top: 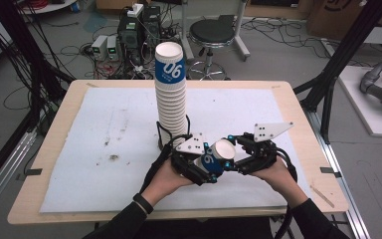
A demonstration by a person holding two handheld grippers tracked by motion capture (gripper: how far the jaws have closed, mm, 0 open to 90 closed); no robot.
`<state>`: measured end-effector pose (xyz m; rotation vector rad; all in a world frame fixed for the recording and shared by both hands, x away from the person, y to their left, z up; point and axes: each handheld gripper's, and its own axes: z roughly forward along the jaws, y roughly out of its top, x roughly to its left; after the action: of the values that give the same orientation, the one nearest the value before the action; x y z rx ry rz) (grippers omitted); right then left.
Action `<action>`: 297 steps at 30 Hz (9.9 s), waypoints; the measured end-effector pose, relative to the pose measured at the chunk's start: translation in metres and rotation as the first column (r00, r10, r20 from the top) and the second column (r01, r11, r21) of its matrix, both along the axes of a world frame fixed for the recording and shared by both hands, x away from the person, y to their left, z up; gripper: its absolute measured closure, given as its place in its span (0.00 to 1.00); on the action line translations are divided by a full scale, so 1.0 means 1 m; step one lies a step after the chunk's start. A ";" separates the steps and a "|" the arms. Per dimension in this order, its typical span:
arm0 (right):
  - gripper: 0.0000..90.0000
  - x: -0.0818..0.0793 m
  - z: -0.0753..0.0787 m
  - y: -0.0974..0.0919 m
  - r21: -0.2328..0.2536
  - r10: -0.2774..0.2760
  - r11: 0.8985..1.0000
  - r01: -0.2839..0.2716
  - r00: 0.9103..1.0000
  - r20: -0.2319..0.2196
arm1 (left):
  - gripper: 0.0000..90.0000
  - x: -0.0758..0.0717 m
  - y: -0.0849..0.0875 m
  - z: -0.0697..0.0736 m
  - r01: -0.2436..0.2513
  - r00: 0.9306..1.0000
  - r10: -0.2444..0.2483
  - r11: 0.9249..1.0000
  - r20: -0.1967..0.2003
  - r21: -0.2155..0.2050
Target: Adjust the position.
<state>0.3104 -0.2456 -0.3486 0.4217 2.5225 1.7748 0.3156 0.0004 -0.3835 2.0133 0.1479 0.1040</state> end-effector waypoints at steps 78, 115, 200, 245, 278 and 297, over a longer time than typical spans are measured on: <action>0.33 0.005 0.014 -0.023 0.100 0.030 0.995 -0.030 1.000 -0.004 | 0.14 0.006 0.035 0.010 -0.022 0.994 -0.017 0.934 -0.104 -0.357; 0.30 0.005 0.001 -0.010 -0.102 0.056 0.993 -0.056 0.998 -0.001 | 0.23 0.004 0.037 0.034 0.028 1.000 -0.029 0.997 -0.006 -0.066; 0.26 -0.002 -0.013 0.009 -0.114 0.119 0.987 -0.116 0.993 0.015 | 0.26 -0.002 0.030 0.043 0.033 0.997 -0.047 0.976 -0.061 -0.215; 0.24 -0.006 -0.029 0.023 0.114 0.079 0.991 -0.075 0.996 -0.034 | 0.24 -0.006 0.025 0.042 0.020 0.996 -0.051 0.935 -0.077 -0.353; 0.27 0.000 -0.019 0.007 0.187 0.045 0.982 -0.038 0.998 -0.033 | 0.12 -0.006 0.046 0.043 -0.016 0.999 0.001 0.931 -0.042 -0.366; 0.27 -0.002 -0.005 -0.002 0.227 0.026 0.973 -0.024 1.000 -0.004 | 0.11 -0.003 0.029 0.022 -0.017 0.997 -0.006 0.953 -0.077 -0.301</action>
<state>0.3086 -0.2476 -0.3534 0.4047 2.3459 2.0844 0.3122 0.0296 -0.3617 1.7115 0.2056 0.0058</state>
